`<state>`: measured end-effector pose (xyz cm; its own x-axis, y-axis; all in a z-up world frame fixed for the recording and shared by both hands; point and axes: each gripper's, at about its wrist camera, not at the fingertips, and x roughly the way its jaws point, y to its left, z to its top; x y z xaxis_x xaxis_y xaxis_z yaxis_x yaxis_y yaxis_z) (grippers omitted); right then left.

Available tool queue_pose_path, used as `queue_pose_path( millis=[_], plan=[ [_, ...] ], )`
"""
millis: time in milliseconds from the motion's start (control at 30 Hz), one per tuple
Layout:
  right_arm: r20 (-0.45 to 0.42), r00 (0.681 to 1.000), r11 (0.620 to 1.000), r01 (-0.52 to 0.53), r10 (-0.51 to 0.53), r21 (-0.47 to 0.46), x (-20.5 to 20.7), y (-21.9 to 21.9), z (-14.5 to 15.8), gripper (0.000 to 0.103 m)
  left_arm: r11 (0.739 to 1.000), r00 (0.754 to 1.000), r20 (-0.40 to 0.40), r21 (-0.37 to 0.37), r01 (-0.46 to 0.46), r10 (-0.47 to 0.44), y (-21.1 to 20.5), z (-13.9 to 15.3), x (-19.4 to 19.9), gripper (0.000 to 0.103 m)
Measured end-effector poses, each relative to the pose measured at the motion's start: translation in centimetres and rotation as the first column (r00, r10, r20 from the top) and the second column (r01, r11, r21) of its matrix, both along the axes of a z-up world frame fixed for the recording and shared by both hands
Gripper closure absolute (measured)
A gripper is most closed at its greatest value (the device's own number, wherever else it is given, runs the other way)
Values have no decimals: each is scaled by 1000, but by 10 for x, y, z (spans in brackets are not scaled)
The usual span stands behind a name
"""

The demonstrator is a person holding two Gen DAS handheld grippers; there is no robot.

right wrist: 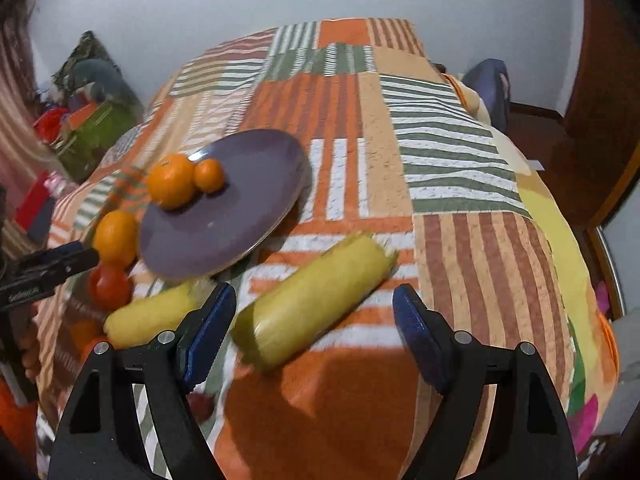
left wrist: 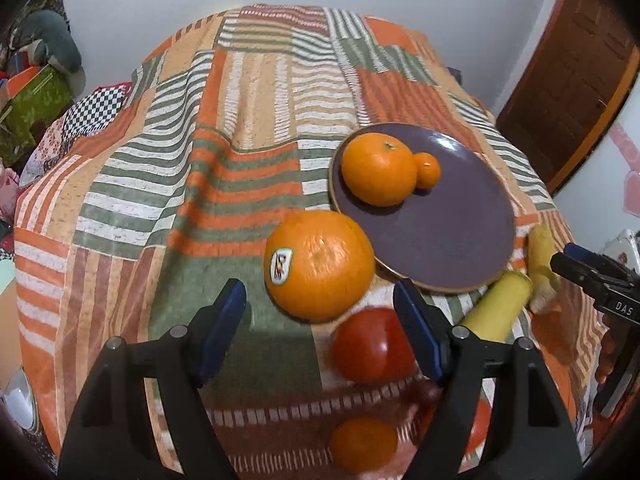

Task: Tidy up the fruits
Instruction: 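Grasp a yellow corn cob with the right tool while the left tool grasps the Dole orange, then carry the corn cob and Dole orange onto the plate and release both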

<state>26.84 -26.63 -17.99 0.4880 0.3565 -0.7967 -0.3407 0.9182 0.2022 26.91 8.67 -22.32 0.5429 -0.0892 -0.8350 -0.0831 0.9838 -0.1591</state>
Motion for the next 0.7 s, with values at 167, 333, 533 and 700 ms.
queue_pose_path(
  millis=[167, 333, 533, 700],
  plan=[
    [-60, 997, 999, 40, -39, 5, 22, 4, -22, 24, 1000, 999, -32, -20, -8, 7, 2, -13, 19, 27],
    [-70, 997, 999, 22, -20, 30, 26, 5, -28, 24, 1000, 999, -37, 8, 9, -9, -4, -21, 26, 27],
    [-30, 996, 997, -80, 80, -11, 17, 19, -23, 47, 999, 1000, -11, 52, 9, -8, -5, -24, 27, 34],
    [-7, 991, 990, -132, 132, -43, 8, 23, -19, 61, 999, 1000, -5, 46, 21, -21, -2, -21, 23, 34]
  ],
)
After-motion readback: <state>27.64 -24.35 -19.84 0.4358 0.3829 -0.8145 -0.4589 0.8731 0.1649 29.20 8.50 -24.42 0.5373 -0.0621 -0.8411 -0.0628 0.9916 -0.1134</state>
